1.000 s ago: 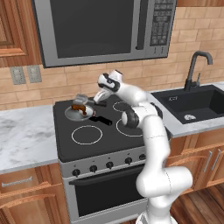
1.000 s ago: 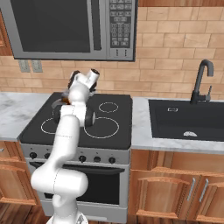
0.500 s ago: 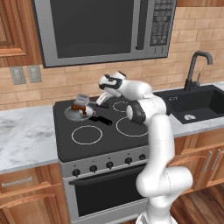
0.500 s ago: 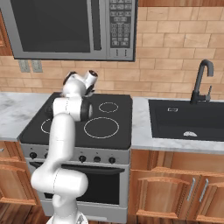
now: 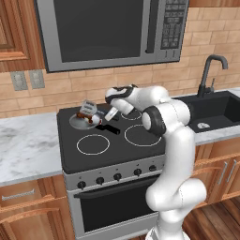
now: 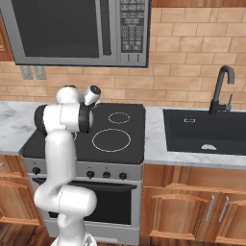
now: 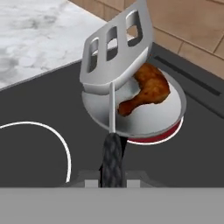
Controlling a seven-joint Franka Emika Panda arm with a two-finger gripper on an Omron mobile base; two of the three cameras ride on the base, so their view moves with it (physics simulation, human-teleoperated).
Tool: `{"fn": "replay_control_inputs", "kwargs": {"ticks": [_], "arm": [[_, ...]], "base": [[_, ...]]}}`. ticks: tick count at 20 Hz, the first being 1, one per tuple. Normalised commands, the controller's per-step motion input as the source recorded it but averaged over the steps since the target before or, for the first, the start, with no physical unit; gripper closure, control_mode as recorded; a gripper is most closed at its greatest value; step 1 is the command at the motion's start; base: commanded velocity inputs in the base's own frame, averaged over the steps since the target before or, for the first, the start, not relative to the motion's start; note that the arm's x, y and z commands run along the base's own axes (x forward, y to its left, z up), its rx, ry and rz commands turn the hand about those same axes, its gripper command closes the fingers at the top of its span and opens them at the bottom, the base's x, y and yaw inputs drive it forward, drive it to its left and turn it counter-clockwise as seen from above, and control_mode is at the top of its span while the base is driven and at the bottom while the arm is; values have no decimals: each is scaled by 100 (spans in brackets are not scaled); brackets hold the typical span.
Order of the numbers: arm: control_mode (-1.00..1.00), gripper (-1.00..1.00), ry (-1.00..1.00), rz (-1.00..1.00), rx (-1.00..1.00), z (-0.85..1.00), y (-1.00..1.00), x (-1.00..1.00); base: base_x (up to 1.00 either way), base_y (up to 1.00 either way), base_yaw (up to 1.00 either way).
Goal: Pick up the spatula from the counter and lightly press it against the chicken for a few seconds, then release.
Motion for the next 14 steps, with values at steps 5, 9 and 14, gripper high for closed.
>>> {"fn": "replay_control_inputs", "kwargs": {"ticks": [5, 9, 14], "arm": [[-100, 100, -16, 0, 0, 51, -2, -35], [-100, 100, -14, 0, 0, 24, -8, -55], [-100, 100, -12, 0, 0, 25, -10, -62]], "base": [[0, 0, 0], [0, 0, 0], [0, 0, 0]]}}
